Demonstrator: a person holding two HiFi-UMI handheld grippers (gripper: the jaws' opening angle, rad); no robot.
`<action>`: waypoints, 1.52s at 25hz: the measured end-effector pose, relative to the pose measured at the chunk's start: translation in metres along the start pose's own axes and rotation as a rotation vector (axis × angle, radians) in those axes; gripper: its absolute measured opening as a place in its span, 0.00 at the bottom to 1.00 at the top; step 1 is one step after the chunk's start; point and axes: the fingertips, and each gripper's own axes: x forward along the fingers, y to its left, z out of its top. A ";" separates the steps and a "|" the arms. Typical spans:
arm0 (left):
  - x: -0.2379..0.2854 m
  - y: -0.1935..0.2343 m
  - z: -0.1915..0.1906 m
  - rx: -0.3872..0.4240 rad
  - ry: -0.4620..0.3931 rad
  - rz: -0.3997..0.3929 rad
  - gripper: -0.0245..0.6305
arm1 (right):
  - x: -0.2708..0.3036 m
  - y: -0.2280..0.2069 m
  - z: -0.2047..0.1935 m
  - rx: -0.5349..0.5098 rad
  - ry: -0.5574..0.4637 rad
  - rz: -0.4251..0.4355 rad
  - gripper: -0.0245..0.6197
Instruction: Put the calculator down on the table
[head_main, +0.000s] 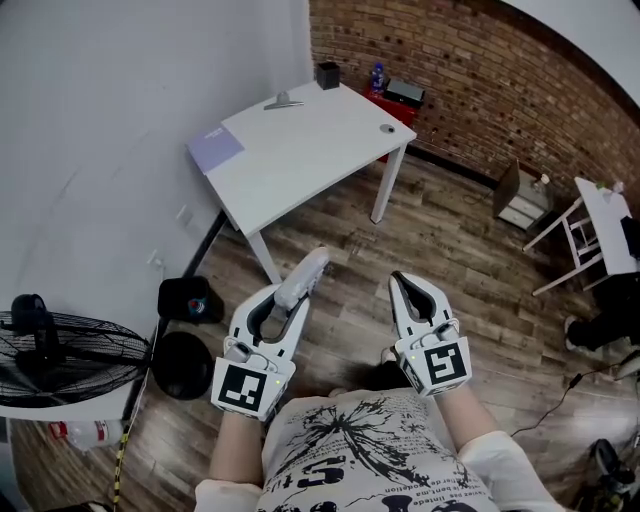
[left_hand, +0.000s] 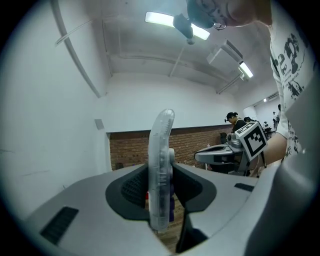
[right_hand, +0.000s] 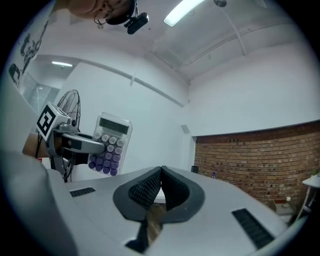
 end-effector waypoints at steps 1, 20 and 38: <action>0.004 0.001 -0.002 -0.003 0.002 0.003 0.25 | 0.003 -0.004 -0.003 0.001 0.005 -0.002 0.06; 0.223 0.070 -0.024 -0.012 0.059 0.332 0.25 | 0.207 -0.199 -0.063 0.041 0.069 0.296 0.06; 0.411 0.145 -0.067 -0.069 0.203 0.538 0.25 | 0.395 -0.330 -0.102 0.053 0.137 0.511 0.06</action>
